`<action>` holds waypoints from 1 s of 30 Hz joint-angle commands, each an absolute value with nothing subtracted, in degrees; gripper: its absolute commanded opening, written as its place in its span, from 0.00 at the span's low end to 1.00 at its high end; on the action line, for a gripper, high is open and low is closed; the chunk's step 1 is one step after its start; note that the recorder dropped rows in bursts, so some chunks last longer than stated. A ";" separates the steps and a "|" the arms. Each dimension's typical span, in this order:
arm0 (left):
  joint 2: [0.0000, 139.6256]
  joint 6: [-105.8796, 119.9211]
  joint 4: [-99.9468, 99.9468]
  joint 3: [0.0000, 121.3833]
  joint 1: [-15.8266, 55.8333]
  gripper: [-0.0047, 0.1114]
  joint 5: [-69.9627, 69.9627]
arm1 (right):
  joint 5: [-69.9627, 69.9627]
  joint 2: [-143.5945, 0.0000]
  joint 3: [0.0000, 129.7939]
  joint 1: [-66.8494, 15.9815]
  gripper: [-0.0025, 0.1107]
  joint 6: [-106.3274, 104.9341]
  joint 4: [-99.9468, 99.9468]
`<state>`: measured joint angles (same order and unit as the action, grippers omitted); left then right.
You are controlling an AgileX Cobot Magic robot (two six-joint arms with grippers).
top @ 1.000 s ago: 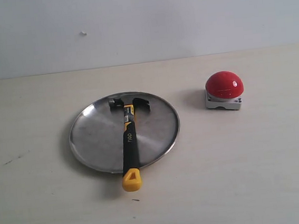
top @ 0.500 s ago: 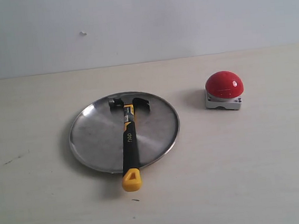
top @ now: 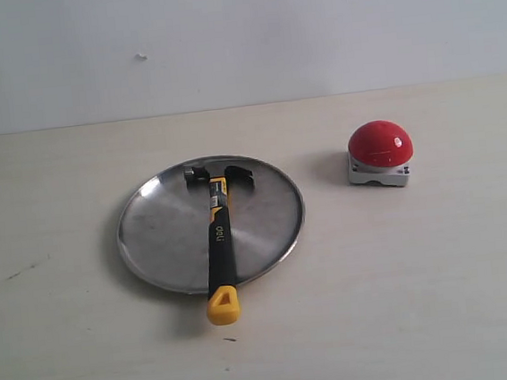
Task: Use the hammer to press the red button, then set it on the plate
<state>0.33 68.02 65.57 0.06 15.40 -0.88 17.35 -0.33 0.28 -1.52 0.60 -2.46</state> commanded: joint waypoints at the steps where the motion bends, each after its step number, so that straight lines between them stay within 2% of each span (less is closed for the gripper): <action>1: 0.00 39.35 40.98 0.00 15.24 0.04 -1.36 | 16.60 0.00 0.00 -1.35 0.02 0.00 -2.74; 4: 0.00 11.41 17.42 0.00 15.24 0.04 -5.30 | 16.60 0.00 0.00 -1.35 0.02 0.00 -2.74; 7: 0.00 -1.33 4.71 0.00 15.24 0.04 -8.32 | 16.60 0.00 0.00 -1.35 0.02 0.00 -2.74; 19: 0.00 -6.09 -5.88 0.00 15.24 0.04 -20.51 | 16.60 0.00 0.00 -1.35 0.02 0.00 -2.74; 25: 0.00 -7.27 -6.89 0.00 15.24 0.04 -20.52 | 16.60 0.00 0.00 -1.35 0.02 0.00 -2.74; 30: 0.00 -7.27 -6.90 0.00 9.50 0.04 -20.60 | 16.60 0.00 0.00 -1.35 0.02 0.00 -2.74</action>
<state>0.33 -6.99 -6.56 -0.06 11.51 -20.91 17.35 -0.33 0.28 -1.52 0.51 -2.64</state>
